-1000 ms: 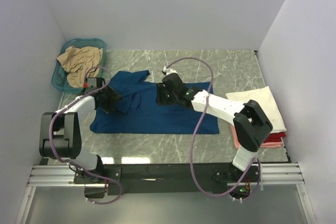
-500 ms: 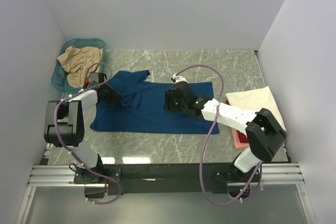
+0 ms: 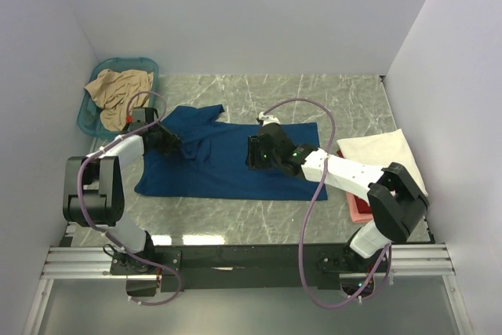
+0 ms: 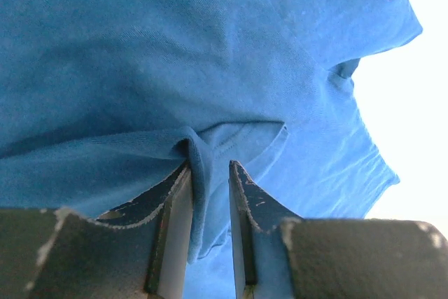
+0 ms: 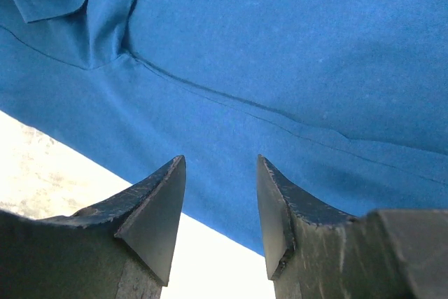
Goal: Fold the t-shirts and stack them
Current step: Fold the tshirt
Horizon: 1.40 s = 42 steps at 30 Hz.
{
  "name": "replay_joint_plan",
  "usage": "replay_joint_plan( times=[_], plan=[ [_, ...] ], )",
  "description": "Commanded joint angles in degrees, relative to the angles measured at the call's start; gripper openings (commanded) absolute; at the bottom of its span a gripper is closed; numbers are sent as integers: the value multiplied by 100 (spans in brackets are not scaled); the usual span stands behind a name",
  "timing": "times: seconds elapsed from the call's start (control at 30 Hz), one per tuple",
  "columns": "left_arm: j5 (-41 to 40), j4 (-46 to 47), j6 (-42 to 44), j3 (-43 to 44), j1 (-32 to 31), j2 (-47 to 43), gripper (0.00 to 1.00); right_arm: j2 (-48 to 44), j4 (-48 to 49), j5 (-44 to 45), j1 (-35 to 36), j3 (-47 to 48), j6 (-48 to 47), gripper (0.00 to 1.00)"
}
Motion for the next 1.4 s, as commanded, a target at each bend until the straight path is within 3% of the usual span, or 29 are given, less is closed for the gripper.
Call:
replay_joint_plan(
  times=[0.0, 0.7, 1.07, 1.37],
  plan=[
    [125, -16, -34, 82, -162, -301, 32, 30, 202, 43, 29, 121, 24, 52],
    [-358, -183, -105, -130, -532, -240, 32, 285, 246, -124, 29, 253, 59, 51],
    [-349, -174, -122, 292, -542, 85, 7, 338, 176, -150, 29, 350, 50, 51],
    [-86, 98, -386, 380, -235, 129, 6, 364, 115, -141, 29, 420, 24, 51]
  ],
)
